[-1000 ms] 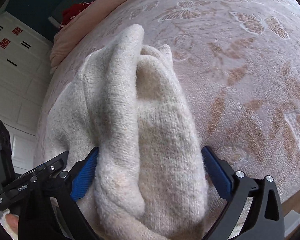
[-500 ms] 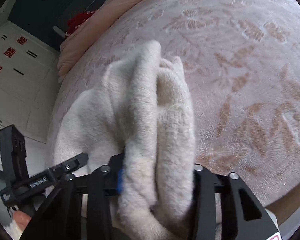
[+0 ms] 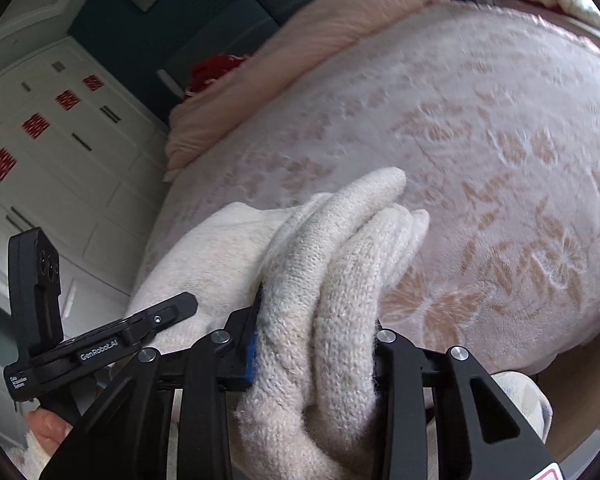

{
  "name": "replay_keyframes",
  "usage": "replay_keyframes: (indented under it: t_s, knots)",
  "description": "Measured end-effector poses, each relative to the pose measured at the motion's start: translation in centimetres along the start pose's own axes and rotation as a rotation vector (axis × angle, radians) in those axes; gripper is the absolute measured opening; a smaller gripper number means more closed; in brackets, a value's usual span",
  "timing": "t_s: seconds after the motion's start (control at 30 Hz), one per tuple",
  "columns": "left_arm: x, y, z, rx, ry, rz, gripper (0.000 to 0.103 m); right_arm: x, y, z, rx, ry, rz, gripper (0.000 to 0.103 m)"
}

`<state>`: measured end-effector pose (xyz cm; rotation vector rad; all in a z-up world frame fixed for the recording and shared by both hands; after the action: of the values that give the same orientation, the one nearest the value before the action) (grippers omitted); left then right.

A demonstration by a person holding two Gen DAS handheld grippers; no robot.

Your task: Fold small clothes

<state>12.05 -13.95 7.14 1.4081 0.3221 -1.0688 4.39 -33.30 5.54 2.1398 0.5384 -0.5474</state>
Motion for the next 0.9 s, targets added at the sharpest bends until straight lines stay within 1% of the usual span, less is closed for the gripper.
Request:
replay_keyframes:
  t_s: [0.2, 0.33, 0.6, 0.87, 0.9]
  knots:
    - [-5.4, 1.6, 0.3, 0.024, -0.007, 0.105, 0.046, -4.3, 1.6, -4.3, -0.07, 0.047, 0.094, 0.032]
    - [-8.4, 2.7, 0.4, 0.036, -0.003, 0.174, 0.046, -6.2, 2.8, -6.9, -0.11, 0.074, 0.152, 0.032]
    - [-13.8, 5.5, -0.5, 0.029, -0.003, 0.299, 0.046, -8.8, 5.2, -12.4, -0.197, 0.125, 0.253, 0.032]
    - [-18.4, 8.6, -1.5, 0.051, -0.001, 0.42, 0.046, -10.7, 7.7, -18.2, -0.278, 0.173, 0.35, 0.032]
    - [-19.2, 9.3, -1.7, 0.059, 0.002, 0.444, 0.046, -10.8, 7.9, -18.9, -0.285, 0.178, 0.358, 0.032]
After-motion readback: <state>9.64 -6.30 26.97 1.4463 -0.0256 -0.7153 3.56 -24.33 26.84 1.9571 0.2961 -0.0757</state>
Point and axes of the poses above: each gripper's, at about its wrist camera, not at the fingertips, and x roughly the way its jaws point, z to its right, y to its top, the point moved 5 cm from there along x, roughly the way its jaws point, and after that the axes turned 12 degrees about z, right-handed, at the moved point
